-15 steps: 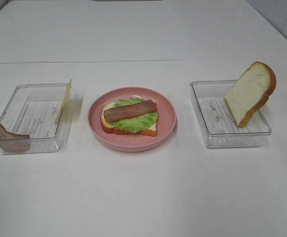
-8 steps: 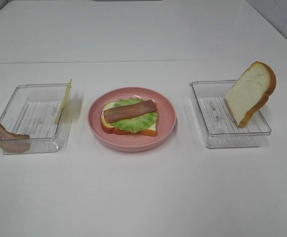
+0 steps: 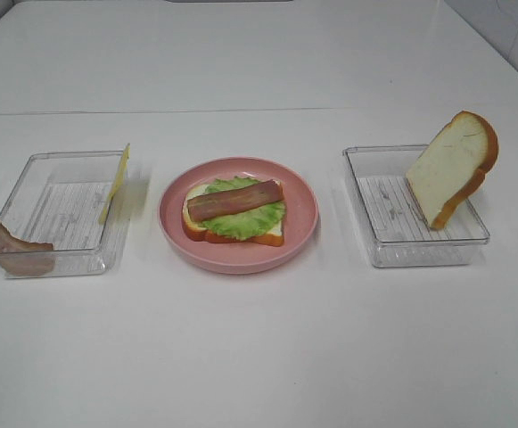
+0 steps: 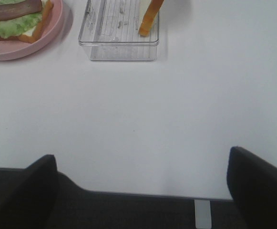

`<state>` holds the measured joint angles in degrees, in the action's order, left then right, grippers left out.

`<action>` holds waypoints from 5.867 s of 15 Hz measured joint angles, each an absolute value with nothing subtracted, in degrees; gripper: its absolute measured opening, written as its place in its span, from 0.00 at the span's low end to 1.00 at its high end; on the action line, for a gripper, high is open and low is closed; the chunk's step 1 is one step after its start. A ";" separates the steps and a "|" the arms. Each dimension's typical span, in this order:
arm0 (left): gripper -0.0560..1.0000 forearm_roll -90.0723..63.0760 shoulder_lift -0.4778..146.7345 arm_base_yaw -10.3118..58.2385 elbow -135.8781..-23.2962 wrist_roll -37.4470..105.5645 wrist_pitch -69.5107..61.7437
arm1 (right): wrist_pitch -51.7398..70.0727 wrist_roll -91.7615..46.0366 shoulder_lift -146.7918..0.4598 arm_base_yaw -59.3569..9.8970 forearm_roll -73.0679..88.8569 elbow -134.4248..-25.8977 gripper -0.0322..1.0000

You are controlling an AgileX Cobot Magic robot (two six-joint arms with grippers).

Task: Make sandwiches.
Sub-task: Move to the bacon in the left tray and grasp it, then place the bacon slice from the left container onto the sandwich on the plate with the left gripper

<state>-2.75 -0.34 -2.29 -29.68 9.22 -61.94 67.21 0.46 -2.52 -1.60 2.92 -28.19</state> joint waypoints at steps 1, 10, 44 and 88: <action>0.81 -2.75 -0.34 -2.29 -29.68 9.22 -61.94 | 67.32 0.34 -0.40 -1.60 2.92 -28.07 0.92; 0.95 0.00 -0.34 -2.29 -29.62 5.96 -61.94 | 63.88 -0.29 0.17 -1.66 3.38 -25.95 0.92; 0.99 -4.18 113.73 1.20 -81.19 -1.95 -65.49 | 63.43 -0.29 0.17 -1.66 3.61 -25.95 0.92; 0.05 -17.13 108.40 18.05 -98.78 -1.49 -69.61 | 63.31 -0.29 0.17 -1.66 3.84 -25.95 0.92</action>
<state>-17.13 108.40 18.05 -98.78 -1.49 -69.61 63.31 -0.29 0.17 -1.66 3.84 -25.95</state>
